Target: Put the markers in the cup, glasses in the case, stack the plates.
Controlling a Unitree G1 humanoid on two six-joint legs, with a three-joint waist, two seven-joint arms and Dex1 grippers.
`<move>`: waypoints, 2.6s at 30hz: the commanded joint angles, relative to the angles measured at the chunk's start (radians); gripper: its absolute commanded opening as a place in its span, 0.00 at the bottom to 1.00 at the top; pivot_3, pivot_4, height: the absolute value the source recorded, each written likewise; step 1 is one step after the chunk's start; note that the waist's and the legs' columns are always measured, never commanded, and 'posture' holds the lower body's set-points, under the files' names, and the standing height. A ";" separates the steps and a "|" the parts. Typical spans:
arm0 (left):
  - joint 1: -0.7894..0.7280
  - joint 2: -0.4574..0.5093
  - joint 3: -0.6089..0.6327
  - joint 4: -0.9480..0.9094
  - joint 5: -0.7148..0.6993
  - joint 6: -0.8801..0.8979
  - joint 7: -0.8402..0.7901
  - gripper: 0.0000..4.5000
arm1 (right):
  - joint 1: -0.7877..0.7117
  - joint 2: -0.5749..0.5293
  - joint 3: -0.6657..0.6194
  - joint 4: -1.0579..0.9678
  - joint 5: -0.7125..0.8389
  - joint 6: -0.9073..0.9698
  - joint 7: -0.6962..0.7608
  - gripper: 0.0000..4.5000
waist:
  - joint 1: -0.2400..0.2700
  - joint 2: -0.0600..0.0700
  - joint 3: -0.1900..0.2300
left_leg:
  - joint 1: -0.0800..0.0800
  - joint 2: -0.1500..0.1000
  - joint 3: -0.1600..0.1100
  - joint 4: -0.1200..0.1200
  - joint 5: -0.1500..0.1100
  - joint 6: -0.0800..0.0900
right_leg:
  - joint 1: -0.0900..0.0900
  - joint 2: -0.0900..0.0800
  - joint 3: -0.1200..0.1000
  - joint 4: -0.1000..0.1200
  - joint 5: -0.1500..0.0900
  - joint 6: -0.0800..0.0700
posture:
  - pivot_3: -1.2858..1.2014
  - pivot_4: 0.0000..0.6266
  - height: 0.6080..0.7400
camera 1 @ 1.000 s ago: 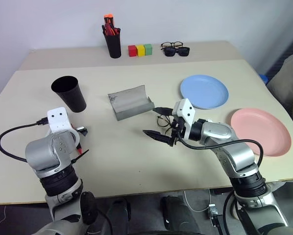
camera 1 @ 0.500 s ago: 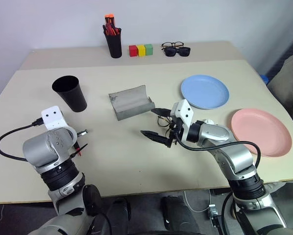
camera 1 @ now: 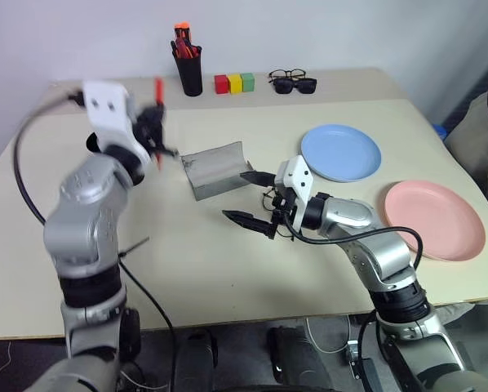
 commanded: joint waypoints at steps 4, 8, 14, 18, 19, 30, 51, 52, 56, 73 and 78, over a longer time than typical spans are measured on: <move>-0.054 0.059 0.019 0.359 0.149 -0.466 0.185 0.00 | -0.048 0.058 0.008 0.002 -0.021 -0.049 -0.037 1.00 | 0.007 0.000 0.000 | -0.001 0.000 0.000 -0.001 0.000 0.000 | -0.001 0.000 0.000 0.000 0.000 0.000 | 0.52 0.24 1.00; -0.037 0.043 0.033 0.482 0.151 -0.564 0.251 0.00 | -0.040 0.066 0.010 -0.006 -0.026 -0.051 -0.045 1.00 | 0.015 0.000 0.000 | -0.002 0.000 0.000 0.000 0.000 0.000 | -0.002 -0.001 -0.001 0.000 0.000 0.001 | 0.52 0.24 1.00; -0.034 0.002 0.034 0.643 0.104 -0.724 0.251 0.00 | -0.039 0.081 0.021 -0.009 -0.026 -0.050 -0.054 1.00 | 0.030 0.000 0.000 | -0.002 0.000 0.000 0.000 0.000 0.000 | -0.002 -0.001 -0.001 0.000 0.000 0.001 | 0.52 0.24 1.00; -0.029 -0.007 0.021 0.710 0.103 -0.768 0.248 0.00 | -0.036 0.086 0.028 -0.017 -0.023 -0.045 -0.056 1.00 | 0.029 0.000 0.000 | -0.002 0.000 0.000 0.000 0.000 0.000 | -0.002 -0.001 -0.001 0.001 0.000 0.001 | 0.52 0.24 1.00; -0.027 -0.008 0.018 0.721 0.106 -0.774 0.251 0.00 | -0.036 0.086 0.028 -0.018 -0.023 -0.044 -0.056 1.00 | 0.029 0.000 0.000 | -0.002 0.000 0.000 0.000 0.000 0.000 | -0.002 -0.001 -0.001 0.001 0.000 0.001 | 0.52 0.24 1.00; -0.003 -0.029 0.037 0.703 0.061 -0.765 0.257 0.59 | -0.035 0.086 0.037 -0.019 -0.021 -0.041 -0.058 1.00 | 0.028 0.000 0.000 | -0.002 0.000 0.000 0.000 0.000 0.000 | -0.002 -0.001 -0.001 0.001 0.000 0.001 | 0.52 0.24 1.00; 0.221 0.187 0.189 0.230 -0.106 0.503 0.176 0.99 | -0.028 0.081 0.040 -0.004 -0.019 -0.045 -0.043 1.00 | 0.005 -0.002 -0.001 | -0.001 0.000 -0.001 0.000 0.000 0.000 | -0.001 0.000 -0.002 0.003 0.000 0.000 | 0.52 0.24 1.00; 0.207 0.202 0.160 0.261 -0.106 0.566 0.157 0.99 | -0.028 0.083 0.039 -0.003 -0.020 -0.046 -0.044 1.00 | 0.003 -0.002 -0.001 | -0.001 0.000 -0.002 0.000 0.000 0.000 | -0.002 0.000 -0.002 0.003 0.000 0.000 | 0.52 0.24 1.00; 0.186 0.218 0.102 0.324 -0.104 0.622 0.108 0.99 | -0.022 0.085 0.037 -0.006 -0.023 -0.049 -0.050 1.00 | -0.001 -0.002 -0.001 | -0.001 0.000 -0.002 -0.001 0.000 0.000 | -0.002 0.000 -0.002 0.003 0.000 0.000 | 0.52 0.24 1.00; 0.153 0.172 0.250 0.365 -0.014 0.215 0.328 0.02 | 0.003 0.069 0.034 -0.033 -0.022 -0.039 -0.071 1.00 | 0.002 -0.003 0.000 | -0.001 0.000 -0.001 -0.001 0.000 0.000 | -0.003 0.000 -0.001 0.004 0.000 0.000 | 0.52 0.24 1.00; 0.119 0.163 0.261 0.249 -0.011 -0.109 0.342 0.02 | -0.008 0.070 0.034 -0.021 -0.021 -0.042 -0.063 1.00 | 0.019 -0.004 -0.001 | -0.003 0.000 -0.001 -0.001 0.002 -0.003 | -0.005 -0.002 -0.001 0.004 0.000 0.000 | 0.52 0.24 1.00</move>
